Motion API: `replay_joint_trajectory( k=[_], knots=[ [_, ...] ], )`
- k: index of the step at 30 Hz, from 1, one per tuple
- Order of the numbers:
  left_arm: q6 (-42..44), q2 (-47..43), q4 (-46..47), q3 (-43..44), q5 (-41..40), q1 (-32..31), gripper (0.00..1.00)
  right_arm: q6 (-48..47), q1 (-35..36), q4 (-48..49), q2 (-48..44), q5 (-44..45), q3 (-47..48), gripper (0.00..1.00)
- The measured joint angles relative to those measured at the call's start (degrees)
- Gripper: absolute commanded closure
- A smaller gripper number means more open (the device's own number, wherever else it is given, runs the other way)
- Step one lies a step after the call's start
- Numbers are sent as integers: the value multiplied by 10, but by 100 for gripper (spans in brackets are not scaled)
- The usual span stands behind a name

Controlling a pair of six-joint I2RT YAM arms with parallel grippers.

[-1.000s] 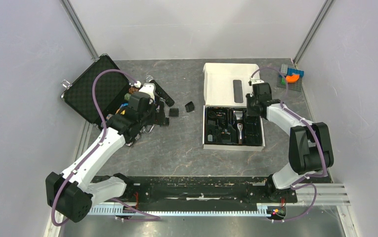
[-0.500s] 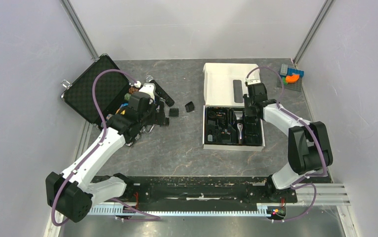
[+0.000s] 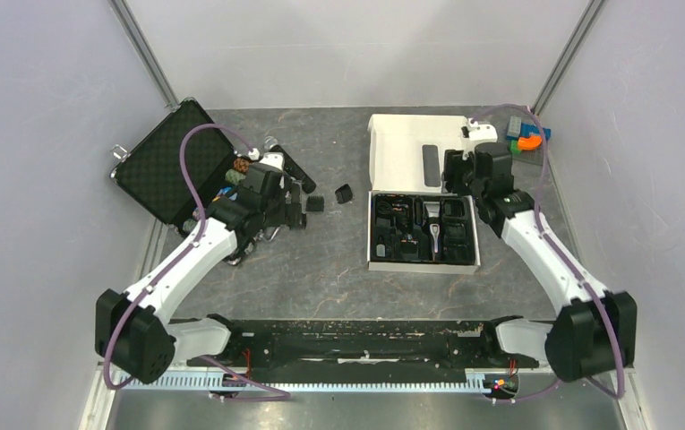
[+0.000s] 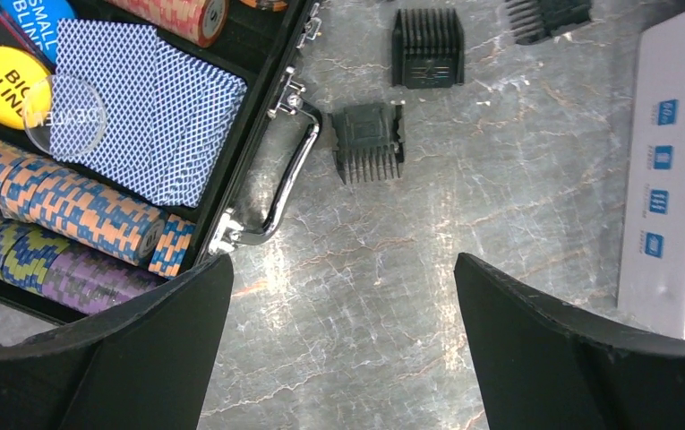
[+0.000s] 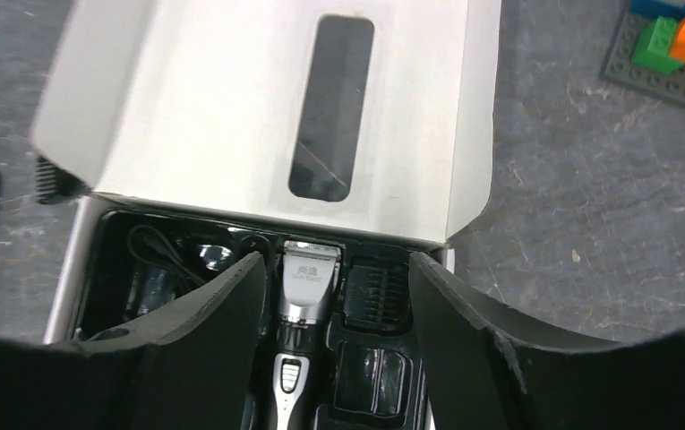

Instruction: Sort the hair-cutting tools

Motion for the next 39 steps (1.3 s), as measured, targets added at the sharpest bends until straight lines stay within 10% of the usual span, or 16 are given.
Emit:
replay_joint_trajectory(
  k=[39],
  knots=[
    [-73, 410, -17, 192, -5, -12, 57, 3, 0, 142, -139, -65, -148, 17]
  ],
)
